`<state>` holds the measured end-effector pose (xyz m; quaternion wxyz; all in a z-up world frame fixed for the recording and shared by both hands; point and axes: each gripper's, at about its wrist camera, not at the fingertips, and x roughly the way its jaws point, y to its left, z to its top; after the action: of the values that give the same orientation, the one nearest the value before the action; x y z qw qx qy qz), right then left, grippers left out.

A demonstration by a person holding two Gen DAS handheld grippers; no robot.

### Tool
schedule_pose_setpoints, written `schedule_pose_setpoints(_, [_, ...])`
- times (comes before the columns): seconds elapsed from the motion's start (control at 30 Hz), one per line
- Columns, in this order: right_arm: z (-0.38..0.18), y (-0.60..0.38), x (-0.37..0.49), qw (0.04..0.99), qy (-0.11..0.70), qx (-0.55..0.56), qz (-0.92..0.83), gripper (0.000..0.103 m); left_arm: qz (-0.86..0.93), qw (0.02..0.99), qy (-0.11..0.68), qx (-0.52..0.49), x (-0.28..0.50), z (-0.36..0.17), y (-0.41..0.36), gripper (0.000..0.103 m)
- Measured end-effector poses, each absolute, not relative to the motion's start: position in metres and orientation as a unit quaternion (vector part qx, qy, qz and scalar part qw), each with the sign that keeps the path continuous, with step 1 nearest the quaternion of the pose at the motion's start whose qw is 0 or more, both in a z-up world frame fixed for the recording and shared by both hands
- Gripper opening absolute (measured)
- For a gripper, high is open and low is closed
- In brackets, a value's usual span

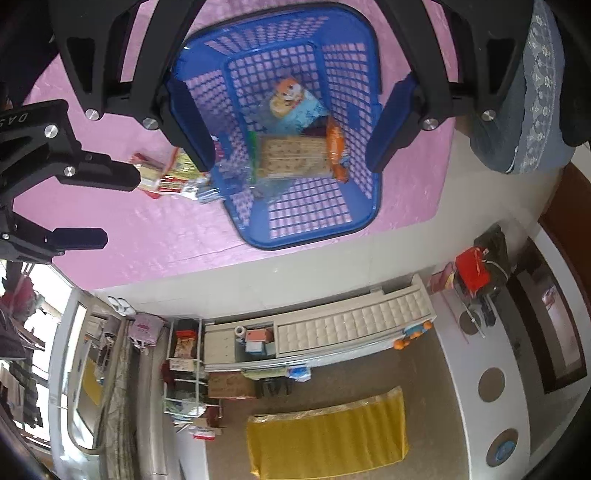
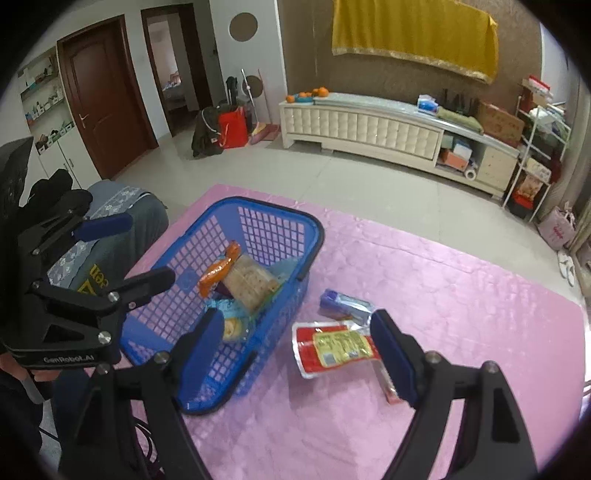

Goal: Organize snacks
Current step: 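Move both tools from the basket toward the remaining snacks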

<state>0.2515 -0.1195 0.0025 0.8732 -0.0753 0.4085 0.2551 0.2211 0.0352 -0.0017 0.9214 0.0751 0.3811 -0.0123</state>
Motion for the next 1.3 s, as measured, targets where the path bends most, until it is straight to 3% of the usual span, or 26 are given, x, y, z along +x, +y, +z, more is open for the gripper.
schedule_pose_setpoints(0.47, [0.000,-0.198,0.227,0.888,0.411,-0.053,0.198,0.085,-0.061,0.909,0.390,0.135,0.216,-0.009,-0.058,0.082])
schedule_pose_setpoints(1.3, [-0.123,-0.282,0.274,0.869,0.470,-0.008,0.154,0.085,-0.036,0.789,0.529,0.309,0.311,-0.146,-0.160,0.082])
